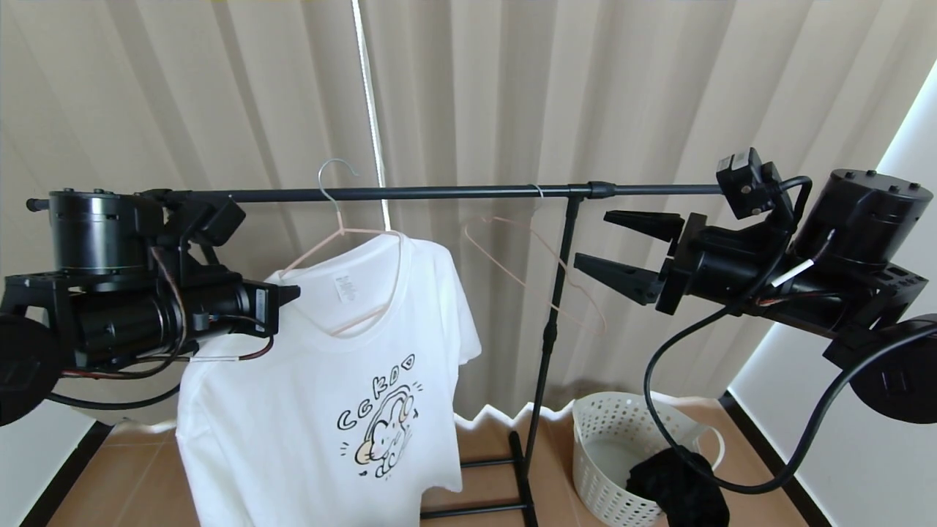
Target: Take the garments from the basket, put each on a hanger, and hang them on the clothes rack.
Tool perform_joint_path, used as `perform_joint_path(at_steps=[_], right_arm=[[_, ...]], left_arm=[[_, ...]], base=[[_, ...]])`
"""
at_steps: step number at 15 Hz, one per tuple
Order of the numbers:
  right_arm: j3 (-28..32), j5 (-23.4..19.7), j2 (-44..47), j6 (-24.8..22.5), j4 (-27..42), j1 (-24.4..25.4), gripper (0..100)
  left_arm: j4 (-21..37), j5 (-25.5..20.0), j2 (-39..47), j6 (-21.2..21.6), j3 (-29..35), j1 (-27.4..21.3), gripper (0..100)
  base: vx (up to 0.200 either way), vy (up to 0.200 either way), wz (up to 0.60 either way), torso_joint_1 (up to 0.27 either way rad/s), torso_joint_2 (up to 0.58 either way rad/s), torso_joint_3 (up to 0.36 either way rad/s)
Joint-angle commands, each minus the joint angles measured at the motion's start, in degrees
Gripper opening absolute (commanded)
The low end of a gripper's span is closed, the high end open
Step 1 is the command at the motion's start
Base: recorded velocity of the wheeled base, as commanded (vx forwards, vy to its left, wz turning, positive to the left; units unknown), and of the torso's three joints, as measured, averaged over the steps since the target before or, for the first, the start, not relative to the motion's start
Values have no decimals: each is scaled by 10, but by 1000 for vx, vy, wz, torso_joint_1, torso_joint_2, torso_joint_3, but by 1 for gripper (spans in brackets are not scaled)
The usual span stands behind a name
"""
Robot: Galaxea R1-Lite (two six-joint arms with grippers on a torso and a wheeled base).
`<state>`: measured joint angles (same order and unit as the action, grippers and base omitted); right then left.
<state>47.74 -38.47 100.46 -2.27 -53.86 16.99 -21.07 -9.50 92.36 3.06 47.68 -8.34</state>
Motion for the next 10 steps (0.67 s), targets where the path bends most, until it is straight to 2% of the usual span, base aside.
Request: perform_joint_path(at_steps=[1,5,10], right_arm=[[0,0,0,0,-1,-1,100],[4,0,4,0,0,-3,100],[9,0,11,0,0,-10,100]], left_arm=[[-35,18,64,-17,15,-9,0],[-42,77,135,-35,83,-29,0],[-42,83,212,-35,175,-28,0]], base=[[0,0,0,0,0,0],[0,0,0,0,0,0],[0,0,0,0,0,0]])
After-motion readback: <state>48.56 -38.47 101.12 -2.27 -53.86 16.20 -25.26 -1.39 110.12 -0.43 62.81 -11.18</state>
